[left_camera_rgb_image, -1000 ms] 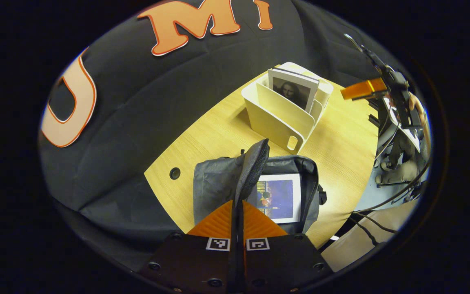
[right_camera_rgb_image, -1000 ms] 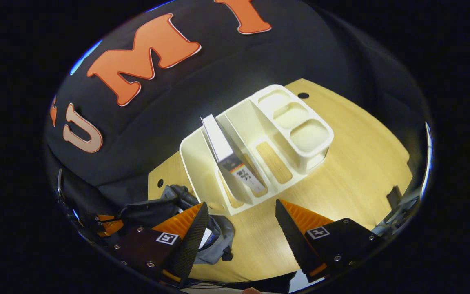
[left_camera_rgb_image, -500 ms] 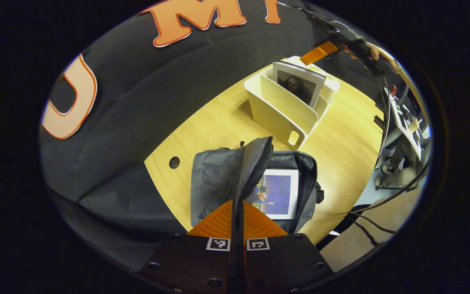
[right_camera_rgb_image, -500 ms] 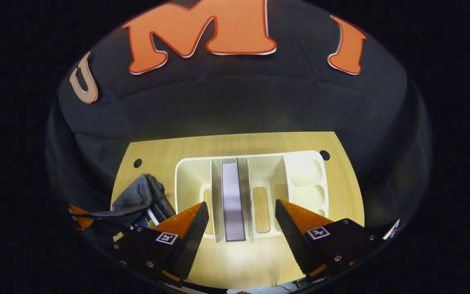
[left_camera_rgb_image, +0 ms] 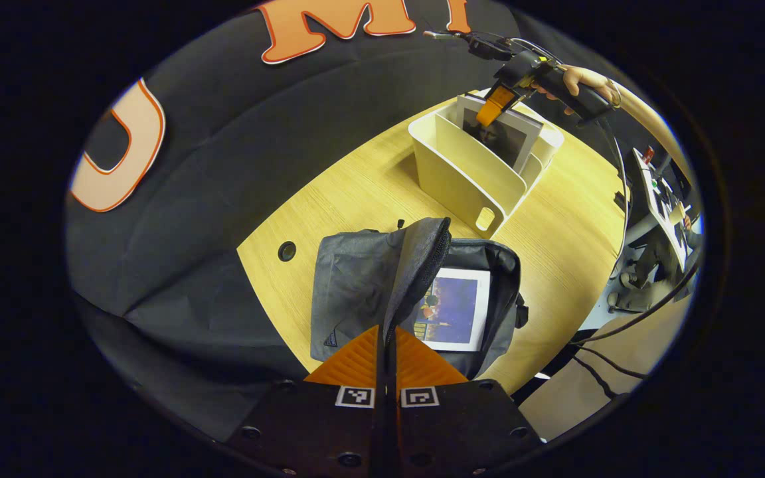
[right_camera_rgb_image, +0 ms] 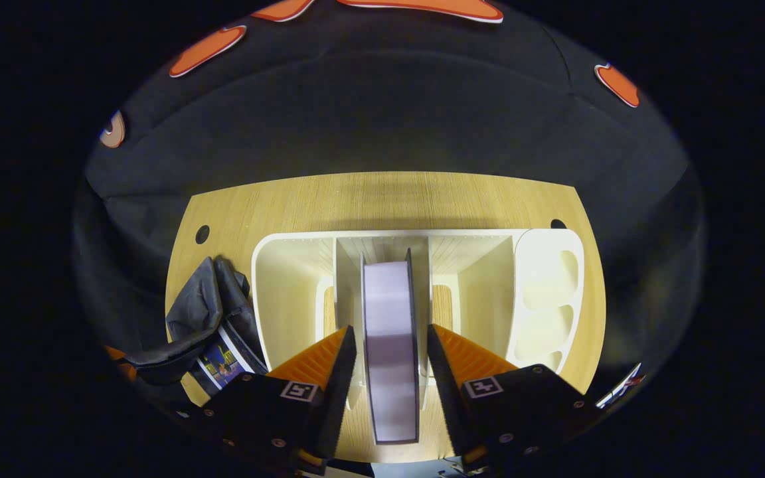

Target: Open the schoolbag, grab two books from the bookshelf and put them into the schoolbag.

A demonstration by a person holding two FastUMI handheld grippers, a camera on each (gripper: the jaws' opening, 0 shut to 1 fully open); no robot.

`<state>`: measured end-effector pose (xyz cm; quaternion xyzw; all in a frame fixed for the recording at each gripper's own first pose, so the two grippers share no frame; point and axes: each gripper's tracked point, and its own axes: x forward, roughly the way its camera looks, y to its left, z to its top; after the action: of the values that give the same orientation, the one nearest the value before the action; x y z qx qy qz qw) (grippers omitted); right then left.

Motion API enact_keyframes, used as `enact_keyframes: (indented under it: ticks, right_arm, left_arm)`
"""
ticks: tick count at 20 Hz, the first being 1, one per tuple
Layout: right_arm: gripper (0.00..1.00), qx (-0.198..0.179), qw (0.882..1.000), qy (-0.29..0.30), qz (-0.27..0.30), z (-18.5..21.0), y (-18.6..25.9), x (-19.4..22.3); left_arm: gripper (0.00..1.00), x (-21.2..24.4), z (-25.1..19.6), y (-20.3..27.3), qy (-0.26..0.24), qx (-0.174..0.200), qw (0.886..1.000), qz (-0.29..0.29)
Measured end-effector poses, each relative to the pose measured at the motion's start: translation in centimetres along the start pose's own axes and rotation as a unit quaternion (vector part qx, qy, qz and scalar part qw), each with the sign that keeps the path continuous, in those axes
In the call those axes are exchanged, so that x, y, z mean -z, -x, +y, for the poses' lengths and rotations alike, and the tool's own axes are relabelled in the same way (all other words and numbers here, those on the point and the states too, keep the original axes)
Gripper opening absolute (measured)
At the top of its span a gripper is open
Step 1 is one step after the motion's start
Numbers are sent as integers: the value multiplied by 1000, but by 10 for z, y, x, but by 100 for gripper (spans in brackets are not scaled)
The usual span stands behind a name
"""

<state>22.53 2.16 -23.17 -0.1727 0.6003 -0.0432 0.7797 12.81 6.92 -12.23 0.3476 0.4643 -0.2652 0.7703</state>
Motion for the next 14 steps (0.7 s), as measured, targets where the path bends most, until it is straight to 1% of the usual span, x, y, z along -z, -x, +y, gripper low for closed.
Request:
enact_keyframes:
  ticks: [1,2,3,4,5,8,9,10,12,14]
  right_arm:
    - [53,2,1000,-4,2,1,-4,0]
    - [38,0,1000,-7,6,2,-8,1]
    - [48,0,1000,-7,5,4,-7,-1]
    - [38,2,1000,-8,4,3,-7,-1]
    - [36,5,1000,-11,5,3,-5,1]
    - [34,17,1000,-9,-3,4,-1,-2]
    - [24,15,1000,-9,-6,5,5,-5]
    - [34,12,1000,-9,-10,6,15,-8]
    - [33,3,999,-15,-31,7,48,-13]
    - [32,4,998,-20,-56,4,77,-23]
  left_arm:
    - [1,0,0,0,3,1,1000,1]
    - [0,2,2,-2,6,3,1000,1]
    - [0,1,2,-2,7,3,1000,1]
    - [1,2,3,-4,6,3,1000,0]
    - [1,1,4,-3,4,3,1000,0]
    - [1,-3,8,-1,-2,-1,1000,-9]
    - [1,-4,9,0,-5,-2,1000,-14]
    - [1,-5,11,4,-8,-3,1000,-18]
    - [0,-5,14,6,-12,-3,1000,-23]
    - [0,-4,15,7,-18,4,999,-29]
